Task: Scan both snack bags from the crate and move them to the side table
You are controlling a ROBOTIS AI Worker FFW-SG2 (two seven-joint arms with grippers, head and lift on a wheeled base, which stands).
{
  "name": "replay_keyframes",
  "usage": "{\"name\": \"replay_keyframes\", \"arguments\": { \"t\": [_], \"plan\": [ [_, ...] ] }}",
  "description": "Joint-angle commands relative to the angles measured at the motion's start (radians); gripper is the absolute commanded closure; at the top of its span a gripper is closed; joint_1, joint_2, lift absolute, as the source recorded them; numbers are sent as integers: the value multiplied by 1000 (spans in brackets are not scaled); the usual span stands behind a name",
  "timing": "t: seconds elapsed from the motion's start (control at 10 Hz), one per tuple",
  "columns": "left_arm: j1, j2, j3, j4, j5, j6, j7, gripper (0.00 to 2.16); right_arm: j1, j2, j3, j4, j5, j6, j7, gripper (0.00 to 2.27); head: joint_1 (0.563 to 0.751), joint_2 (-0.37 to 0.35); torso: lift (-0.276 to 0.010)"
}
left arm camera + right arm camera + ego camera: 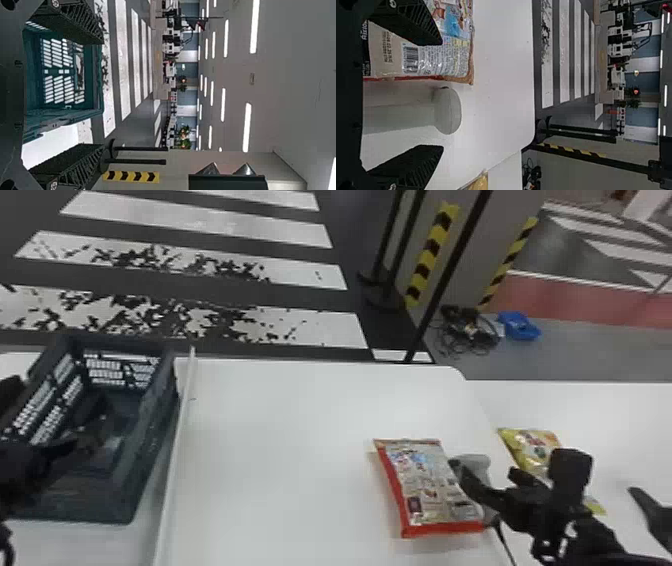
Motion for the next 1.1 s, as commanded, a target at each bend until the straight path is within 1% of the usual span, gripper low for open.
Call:
{"name": "replay_keyframes", "arguments": {
  "t": [0.0,0.2,0.5,0.6,0.9,1.0],
  "plan": [
    [-12,7,-4,16,3,0,2,70,-51,-19,4,90,-1,-22,26,56,695,-288,-95],
    [-26,9,-10,34,9,0,2,70,-114,-50,19,195,5,-53,61,56,695,-290,-95],
    [-37,13,-12,37,12,0,2,70,-143,-87,27,286,8,-93,96,60,695,-303,-95],
    [-40,12,-13,36,13,0,2,70,-145,-99,27,304,2,-99,108,60,695,-306,-95],
    [-49,7,-29,34,12,0,2,70,-148,-113,22,333,-13,-99,145,110,695,-325,-95],
    [-49,7,-30,34,12,0,2,70,-148,-117,19,349,-24,-96,173,157,695,-327,-95]
  ]
}}
